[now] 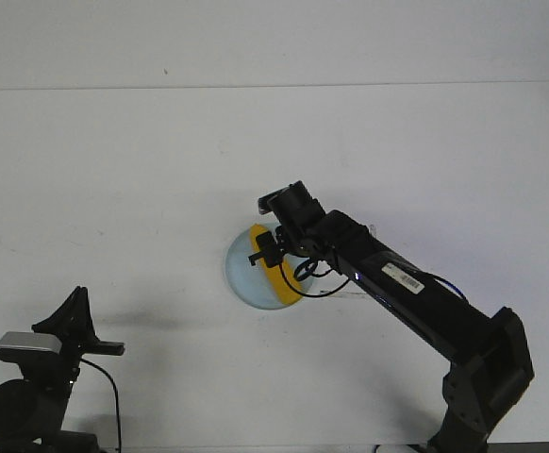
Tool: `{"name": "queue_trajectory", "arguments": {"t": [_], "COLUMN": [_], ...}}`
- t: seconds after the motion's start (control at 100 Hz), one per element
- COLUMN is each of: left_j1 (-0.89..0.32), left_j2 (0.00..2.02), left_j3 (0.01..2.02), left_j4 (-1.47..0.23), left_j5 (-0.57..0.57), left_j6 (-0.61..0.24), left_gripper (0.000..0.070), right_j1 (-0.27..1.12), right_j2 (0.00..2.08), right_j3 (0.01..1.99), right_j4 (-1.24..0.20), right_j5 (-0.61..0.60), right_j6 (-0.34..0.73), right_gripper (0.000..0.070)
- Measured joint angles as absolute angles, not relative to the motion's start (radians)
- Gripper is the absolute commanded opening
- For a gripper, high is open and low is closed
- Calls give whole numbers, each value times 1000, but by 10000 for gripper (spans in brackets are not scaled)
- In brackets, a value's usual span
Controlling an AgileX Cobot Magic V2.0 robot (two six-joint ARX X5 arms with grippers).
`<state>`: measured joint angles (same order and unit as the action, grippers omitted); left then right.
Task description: Place corn on plate with both arms
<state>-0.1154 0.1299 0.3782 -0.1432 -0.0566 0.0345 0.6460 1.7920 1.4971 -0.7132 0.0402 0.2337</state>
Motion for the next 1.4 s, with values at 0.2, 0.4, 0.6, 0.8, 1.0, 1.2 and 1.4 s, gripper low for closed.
{"name": "queue_trajectory", "arguments": {"t": [0.2,0.4,0.6,0.8,1.0,1.2,1.4], "left_j1": [-115,-115,-115,-115,-115,-115,-115], "left_j2": [130,130,130,130,130,130,130], "left_j3": [378,378,378,378,378,378,378], "left_j4": [-143,-143,-143,-143,-143,-143,-143], "left_j5": [-57,-57,-57,-57,-57,-57,-57], "left_j6": [35,35,35,35,35,35,35], "left_gripper": [1,1,1,1,1,1,1], "right_j1": [644,625,582,514,413,294,185], "right_j2": [1751,1679,1599,1475,1305,1124,936], "right_j3": [1494,1456,1316,1114,901,692,482], "right_j4": [-687,-634,-516,-385,-172,20,143], "right_j5": [130,130,55,-53,-56,-52,-51], "right_j6": [208,160,64,37,38,38,38], "right_gripper": [48,37,37,38,38,38,38]}}
